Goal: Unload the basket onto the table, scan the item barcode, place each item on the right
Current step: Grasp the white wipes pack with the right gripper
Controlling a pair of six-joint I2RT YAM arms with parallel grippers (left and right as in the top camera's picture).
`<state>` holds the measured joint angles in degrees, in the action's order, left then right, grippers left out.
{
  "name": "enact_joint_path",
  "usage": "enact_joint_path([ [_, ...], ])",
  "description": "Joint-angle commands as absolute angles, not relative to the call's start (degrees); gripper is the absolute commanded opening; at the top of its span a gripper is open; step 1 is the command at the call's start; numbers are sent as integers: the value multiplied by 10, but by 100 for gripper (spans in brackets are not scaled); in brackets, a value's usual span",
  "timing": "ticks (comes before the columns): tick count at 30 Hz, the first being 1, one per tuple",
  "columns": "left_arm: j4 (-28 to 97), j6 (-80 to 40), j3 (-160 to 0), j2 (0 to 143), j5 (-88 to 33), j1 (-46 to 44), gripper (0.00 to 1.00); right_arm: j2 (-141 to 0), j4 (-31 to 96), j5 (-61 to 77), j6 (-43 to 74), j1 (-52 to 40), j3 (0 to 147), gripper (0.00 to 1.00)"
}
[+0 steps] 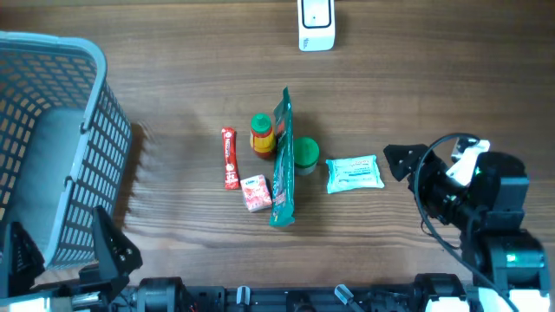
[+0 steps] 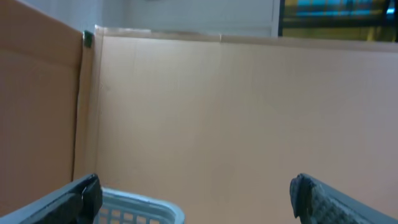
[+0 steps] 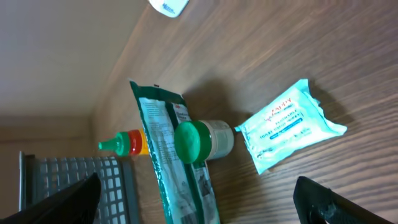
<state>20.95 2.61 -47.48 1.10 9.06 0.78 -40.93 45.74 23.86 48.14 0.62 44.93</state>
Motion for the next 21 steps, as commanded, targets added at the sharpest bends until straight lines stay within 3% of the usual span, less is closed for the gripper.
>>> enact_joint_path([
  [1, 214, 20, -474, 3, 83, 10, 100, -428, 493, 214, 501, 6, 458, 100],
  [5, 209, -17, -474, 3, 84, 10, 100, -441, 568, 178, 527, 6, 457, 100],
  [11, 248, -22, -474, 3, 84, 10, 100, -481, 571, 185, 567, 6, 456, 100],
  [16, 398, -22, -474, 3, 84, 10, 100, -580, 578, 202, 636, 6, 456, 99],
  [21, 550, -22, -474, 3, 84, 10, 100, -721, 566, 206, 647, 6, 456, 87],
])
